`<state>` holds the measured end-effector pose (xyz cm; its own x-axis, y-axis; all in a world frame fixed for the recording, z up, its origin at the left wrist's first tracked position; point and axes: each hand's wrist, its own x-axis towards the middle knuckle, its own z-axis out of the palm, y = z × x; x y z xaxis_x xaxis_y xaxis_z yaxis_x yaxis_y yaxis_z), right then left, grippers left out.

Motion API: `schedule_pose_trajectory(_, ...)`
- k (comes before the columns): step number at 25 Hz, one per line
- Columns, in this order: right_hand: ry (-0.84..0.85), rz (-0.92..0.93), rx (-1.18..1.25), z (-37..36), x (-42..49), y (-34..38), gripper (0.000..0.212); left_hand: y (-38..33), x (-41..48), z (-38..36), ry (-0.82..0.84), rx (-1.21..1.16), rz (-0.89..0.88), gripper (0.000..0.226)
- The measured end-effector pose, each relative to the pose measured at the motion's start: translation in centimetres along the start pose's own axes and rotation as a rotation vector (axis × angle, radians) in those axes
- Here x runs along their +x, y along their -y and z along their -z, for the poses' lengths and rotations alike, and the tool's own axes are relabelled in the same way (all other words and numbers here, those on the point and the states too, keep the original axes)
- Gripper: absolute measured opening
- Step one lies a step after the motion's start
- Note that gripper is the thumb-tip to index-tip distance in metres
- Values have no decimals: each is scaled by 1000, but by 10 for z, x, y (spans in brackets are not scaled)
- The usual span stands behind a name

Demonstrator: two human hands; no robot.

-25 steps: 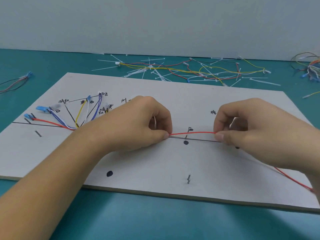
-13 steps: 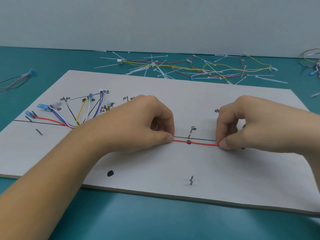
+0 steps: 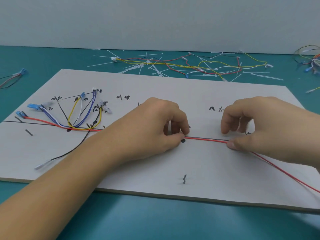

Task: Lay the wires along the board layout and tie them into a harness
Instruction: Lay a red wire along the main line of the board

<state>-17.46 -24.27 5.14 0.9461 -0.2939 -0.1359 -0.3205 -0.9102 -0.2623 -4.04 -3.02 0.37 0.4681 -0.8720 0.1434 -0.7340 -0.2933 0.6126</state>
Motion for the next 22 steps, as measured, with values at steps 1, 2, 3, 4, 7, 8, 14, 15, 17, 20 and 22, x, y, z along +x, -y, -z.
schedule_pose_trajectory(1,-38,-23,-52,-1,-2,-1,40,-2,0,-2,-6,0,0,14)
schedule_pose_trajectory(2,-73,-47,-78,-2,-3,-2,41,-3,0,-3,-13,5,1,14)
schedule_pose_trajectory(3,-87,-72,-79,-2,-4,-1,38,-4,0,-4,-20,15,1,14)
schedule_pose_trajectory(4,-80,-90,-71,-2,-5,-1,34,-5,1,-5,-29,31,2,13)
schedule_pose_trajectory(7,-69,-102,-87,-5,-4,0,21,-7,2,-5,-50,73,1,11)
schedule_pose_trajectory(8,-88,-98,-104,-6,-5,1,16,-8,2,-6,-51,82,0,10)
schedule_pose_trajectory(14,-66,-52,-316,-20,-7,14,11,-13,7,-2,-36,124,-12,8)
schedule_pose_trajectory(15,-63,-50,-310,-19,-7,15,10,-13,7,-1,-30,130,-16,8)
schedule_pose_trajectory(17,-61,-40,-271,-17,-5,18,9,-14,6,2,-12,156,-28,8)
schedule_pose_trajectory(20,-59,20,-195,-23,-2,33,10,-7,-3,17,-7,203,31,10)
schedule_pose_trajectory(22,-75,69,-130,-31,3,42,12,1,-10,31,-7,236,111,9)
